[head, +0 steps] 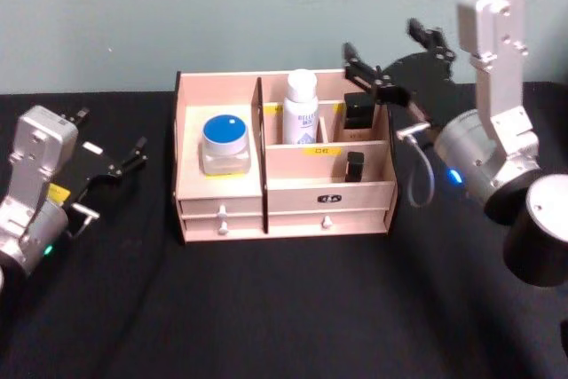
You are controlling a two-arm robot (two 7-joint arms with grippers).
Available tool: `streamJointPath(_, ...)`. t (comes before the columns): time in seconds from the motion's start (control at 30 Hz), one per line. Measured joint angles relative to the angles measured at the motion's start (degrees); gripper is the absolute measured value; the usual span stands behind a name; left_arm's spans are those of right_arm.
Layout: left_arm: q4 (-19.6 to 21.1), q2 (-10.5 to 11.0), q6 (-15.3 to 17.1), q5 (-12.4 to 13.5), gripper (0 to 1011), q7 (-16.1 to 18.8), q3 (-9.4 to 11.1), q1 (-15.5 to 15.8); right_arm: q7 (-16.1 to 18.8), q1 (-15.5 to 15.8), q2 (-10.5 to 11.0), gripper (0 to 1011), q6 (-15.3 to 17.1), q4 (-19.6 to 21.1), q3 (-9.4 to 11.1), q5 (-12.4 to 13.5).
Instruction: Pick up the facial cleanser and watermelon frost from the table and place them into the tiered storage box.
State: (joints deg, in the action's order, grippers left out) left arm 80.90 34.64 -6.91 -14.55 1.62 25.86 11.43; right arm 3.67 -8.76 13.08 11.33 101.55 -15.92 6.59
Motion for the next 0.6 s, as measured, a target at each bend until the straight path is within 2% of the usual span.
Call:
streamJointPath(0.23, 0.0, 0.0, 0.0, 0.0, 1001, 0.0, 0.0, 0.0, -3.8, 2.6, -1.5, 1002, -1.7, -1.3, 3.8, -1.7)
streamJointPath(0.37, 0.0, 0.0, 0.0, 0.0, 1001, 0.0, 0.0, 0.0, -5.0, 3.5, -2.3, 1002, -2.4, -2.4, 5.2, -2.2)
streamJointPath(0.6, 0.0, 0.0, 0.0, 0.0, 1001, 0.0, 0.0, 0.0, -5.1, 4.6, -3.5, 1002, -2.5, -5.1, 6.7, -2.5)
